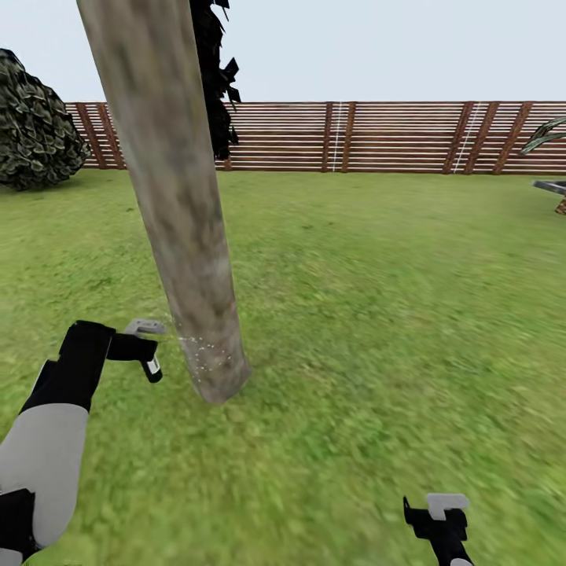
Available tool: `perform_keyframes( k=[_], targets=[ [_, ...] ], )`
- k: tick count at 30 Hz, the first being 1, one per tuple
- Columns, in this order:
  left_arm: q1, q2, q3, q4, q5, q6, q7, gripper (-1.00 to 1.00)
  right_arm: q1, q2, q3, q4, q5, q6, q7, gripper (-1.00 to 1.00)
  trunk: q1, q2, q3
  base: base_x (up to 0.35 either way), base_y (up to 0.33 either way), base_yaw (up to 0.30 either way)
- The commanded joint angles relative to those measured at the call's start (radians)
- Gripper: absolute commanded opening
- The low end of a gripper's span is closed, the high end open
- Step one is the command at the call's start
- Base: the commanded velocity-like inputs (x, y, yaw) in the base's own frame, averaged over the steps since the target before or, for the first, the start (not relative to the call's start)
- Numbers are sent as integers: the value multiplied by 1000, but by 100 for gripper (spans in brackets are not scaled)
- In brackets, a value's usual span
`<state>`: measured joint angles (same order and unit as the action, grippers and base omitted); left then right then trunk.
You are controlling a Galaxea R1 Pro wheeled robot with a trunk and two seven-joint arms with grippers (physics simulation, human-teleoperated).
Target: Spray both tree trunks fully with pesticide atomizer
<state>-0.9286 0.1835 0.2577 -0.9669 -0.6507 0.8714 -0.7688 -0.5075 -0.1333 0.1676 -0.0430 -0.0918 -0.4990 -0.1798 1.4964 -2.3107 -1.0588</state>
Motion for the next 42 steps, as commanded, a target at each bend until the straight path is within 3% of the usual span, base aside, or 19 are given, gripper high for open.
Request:
perform_keyframes(
  k=[1,15,20,26,33,42],
  targets=[
    [-1,-4,0,-1,-11,1,-10,-100,0,0,9,0,-9,-3,-2,100,0,0,-1,214,-169,110],
    [-1,-10,0,11,-6,0,-10,-100,0,-3,9,2,-9,-3,-3,100,0,0,-1,36,-261,10],
    [9,0,5,13,-10,0,-3,-100,0,-3,9,0,-9,-3,-3,100,0,0,-1,0,-274,8],
    [42,-1,44,13,-12,-5,-1,-100,0,-3,9,0,-9,-3,-3,100,0,0,-1,45,-274,209],
    [56,-6,45,13,-12,-8,0,-100,0,-3,9,0,-9,-3,-3,100,0,0,-1,193,-217,253],
    [56,-7,46,11,-12,-8,0,-100,0,-5,9,2,-9,-3,-3,100,0,0,-1,29,-231,15]
  ],
)
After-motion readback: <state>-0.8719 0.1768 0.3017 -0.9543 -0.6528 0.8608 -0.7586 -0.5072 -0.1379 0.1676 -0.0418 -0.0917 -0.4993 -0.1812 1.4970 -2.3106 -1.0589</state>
